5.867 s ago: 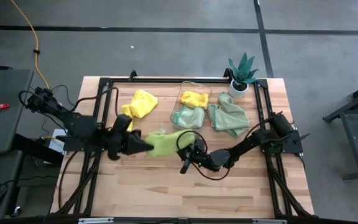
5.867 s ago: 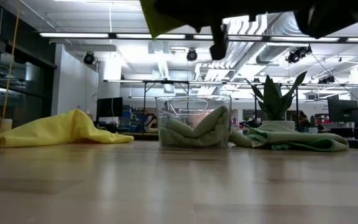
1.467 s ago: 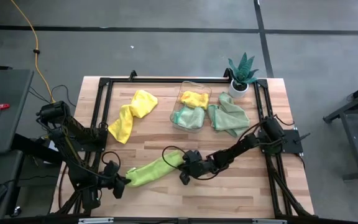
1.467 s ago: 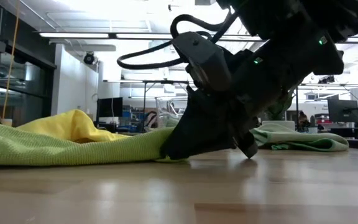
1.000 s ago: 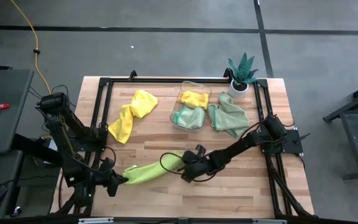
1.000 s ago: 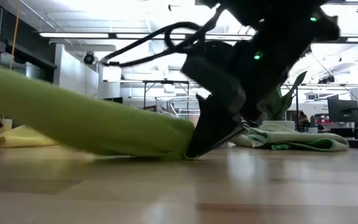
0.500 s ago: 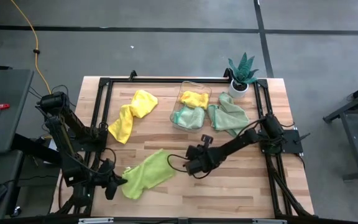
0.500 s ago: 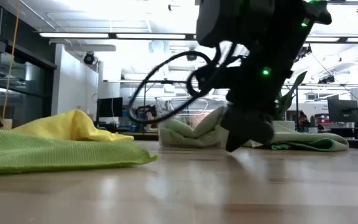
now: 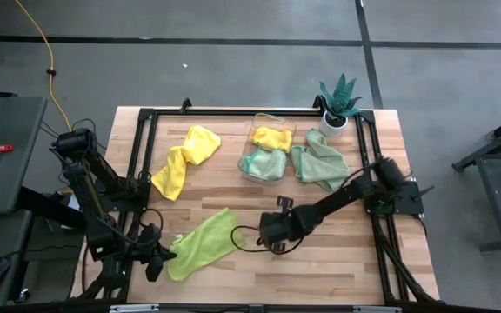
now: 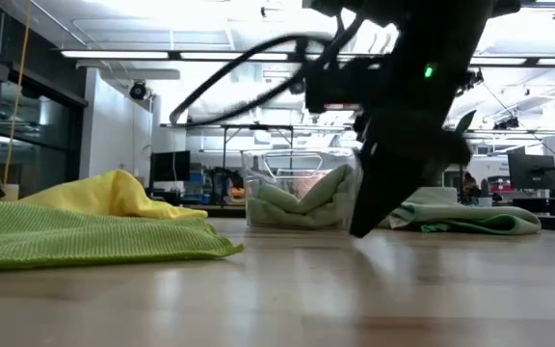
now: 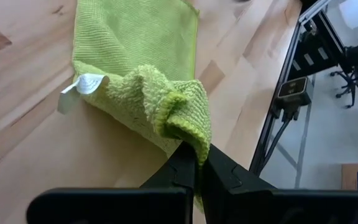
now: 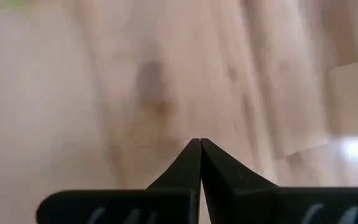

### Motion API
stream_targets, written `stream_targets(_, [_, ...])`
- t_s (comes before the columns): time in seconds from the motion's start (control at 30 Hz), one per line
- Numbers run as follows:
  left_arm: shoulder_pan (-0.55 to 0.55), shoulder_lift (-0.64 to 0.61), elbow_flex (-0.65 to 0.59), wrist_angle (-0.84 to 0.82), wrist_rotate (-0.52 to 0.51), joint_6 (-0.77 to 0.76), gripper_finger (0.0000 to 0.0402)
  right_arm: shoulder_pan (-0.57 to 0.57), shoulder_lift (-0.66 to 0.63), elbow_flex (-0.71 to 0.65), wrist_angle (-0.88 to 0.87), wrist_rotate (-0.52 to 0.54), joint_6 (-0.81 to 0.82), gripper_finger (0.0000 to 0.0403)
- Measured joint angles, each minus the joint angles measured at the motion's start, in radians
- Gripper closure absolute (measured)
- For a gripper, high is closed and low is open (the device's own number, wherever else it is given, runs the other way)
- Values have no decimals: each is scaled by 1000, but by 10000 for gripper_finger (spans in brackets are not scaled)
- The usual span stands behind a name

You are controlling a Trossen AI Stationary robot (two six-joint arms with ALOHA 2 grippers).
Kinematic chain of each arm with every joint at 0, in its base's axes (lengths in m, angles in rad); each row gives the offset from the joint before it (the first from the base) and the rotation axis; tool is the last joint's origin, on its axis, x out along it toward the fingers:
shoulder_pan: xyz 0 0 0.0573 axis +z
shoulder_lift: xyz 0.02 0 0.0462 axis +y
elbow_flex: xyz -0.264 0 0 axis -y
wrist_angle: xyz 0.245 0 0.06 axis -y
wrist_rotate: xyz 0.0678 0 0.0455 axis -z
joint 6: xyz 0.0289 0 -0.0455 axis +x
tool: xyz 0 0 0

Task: Fold microfiber towels
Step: Fold the green towel

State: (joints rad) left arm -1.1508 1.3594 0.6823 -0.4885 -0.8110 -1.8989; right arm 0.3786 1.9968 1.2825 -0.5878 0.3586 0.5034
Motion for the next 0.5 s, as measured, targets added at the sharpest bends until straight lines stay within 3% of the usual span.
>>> stream_targets(0.2, [-11, -4, 0, 22, 3, 0, 402, -61, -198, -254, 281, -215, 30, 403])
stream_targets(0.37, [13, -58, 0, 22, 0, 27, 402, -71, -380, -489, 559, -238, 200, 403])
stream_targets(0.5, [103, -121, 0, 24, 49, 204, 402, -52, -483, -622, 751, -226, 292, 403])
